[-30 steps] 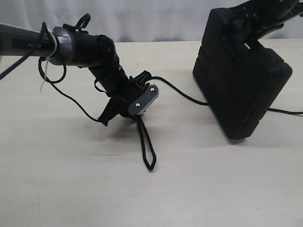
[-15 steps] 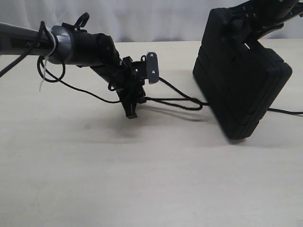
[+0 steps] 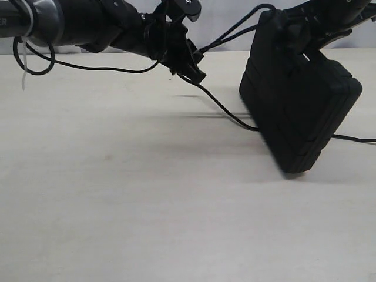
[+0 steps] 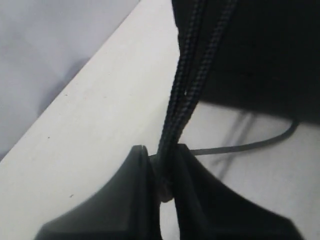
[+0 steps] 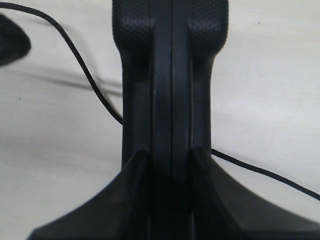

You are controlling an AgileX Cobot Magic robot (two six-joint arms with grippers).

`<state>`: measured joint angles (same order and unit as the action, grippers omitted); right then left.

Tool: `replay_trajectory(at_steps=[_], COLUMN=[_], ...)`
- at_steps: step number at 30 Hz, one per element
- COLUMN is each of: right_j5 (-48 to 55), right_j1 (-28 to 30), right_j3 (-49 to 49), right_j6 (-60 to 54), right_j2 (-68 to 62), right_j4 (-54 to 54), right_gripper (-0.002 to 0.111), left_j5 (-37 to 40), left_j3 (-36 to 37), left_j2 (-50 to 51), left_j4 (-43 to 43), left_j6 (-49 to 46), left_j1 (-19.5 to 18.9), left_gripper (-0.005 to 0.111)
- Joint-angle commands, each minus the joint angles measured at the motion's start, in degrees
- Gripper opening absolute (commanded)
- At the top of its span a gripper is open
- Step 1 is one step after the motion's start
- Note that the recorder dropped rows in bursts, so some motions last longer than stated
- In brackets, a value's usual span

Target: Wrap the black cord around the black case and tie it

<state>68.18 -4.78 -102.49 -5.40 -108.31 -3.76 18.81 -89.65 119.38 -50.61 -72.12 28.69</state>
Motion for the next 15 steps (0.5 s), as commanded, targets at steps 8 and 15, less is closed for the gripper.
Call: replay_trajectory(at_steps=[8, 15], right_j5=[0.7, 1.1], right_j1=[0.0, 0.0], right_j3=[0.2, 0.2], right_j6=[-0.1, -0.1], right_j2=[-1.0, -1.0], right_j4=[-0.7, -1.9], right_gripper=[0.004, 0.004], left_j5=[14.5, 15.4], left_j3=[-5.5, -5.5], left_j2=[0.2, 0.2], left_j4=[34.0, 33.6], left_j6=[24.3, 25.1], left_j1=[0.5, 2.0], left_gripper=[0.0, 0.0])
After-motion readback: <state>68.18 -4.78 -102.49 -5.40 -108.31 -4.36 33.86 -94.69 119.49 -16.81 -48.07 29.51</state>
